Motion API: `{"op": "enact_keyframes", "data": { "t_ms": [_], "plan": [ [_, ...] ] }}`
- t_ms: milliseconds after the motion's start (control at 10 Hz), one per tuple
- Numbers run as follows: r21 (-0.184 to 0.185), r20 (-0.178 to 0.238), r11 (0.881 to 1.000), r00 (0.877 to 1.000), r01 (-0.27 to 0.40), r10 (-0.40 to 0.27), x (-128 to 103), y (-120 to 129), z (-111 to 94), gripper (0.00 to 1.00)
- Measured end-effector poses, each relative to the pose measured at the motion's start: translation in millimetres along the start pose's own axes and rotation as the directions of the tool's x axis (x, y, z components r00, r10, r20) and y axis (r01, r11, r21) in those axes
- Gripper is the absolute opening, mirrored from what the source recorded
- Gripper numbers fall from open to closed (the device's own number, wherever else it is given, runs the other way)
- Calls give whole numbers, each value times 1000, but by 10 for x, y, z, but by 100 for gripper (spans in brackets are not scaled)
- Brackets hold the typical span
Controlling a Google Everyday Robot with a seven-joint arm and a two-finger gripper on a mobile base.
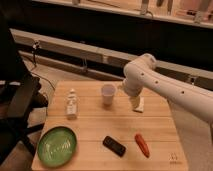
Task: Pick up the ceramic cup
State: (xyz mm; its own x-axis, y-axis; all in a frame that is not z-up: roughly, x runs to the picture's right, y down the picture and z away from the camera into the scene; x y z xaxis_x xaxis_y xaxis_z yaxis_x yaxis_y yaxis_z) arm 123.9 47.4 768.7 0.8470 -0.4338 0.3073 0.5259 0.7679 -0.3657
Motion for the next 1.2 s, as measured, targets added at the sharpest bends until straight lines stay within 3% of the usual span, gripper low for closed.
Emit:
{"op": "enact_keyframes", "data": {
  "t_ms": [1200],
  "plan": [
    [1, 31, 993, 993, 115, -115, -89, -156, 217, 80]
  ]
}}
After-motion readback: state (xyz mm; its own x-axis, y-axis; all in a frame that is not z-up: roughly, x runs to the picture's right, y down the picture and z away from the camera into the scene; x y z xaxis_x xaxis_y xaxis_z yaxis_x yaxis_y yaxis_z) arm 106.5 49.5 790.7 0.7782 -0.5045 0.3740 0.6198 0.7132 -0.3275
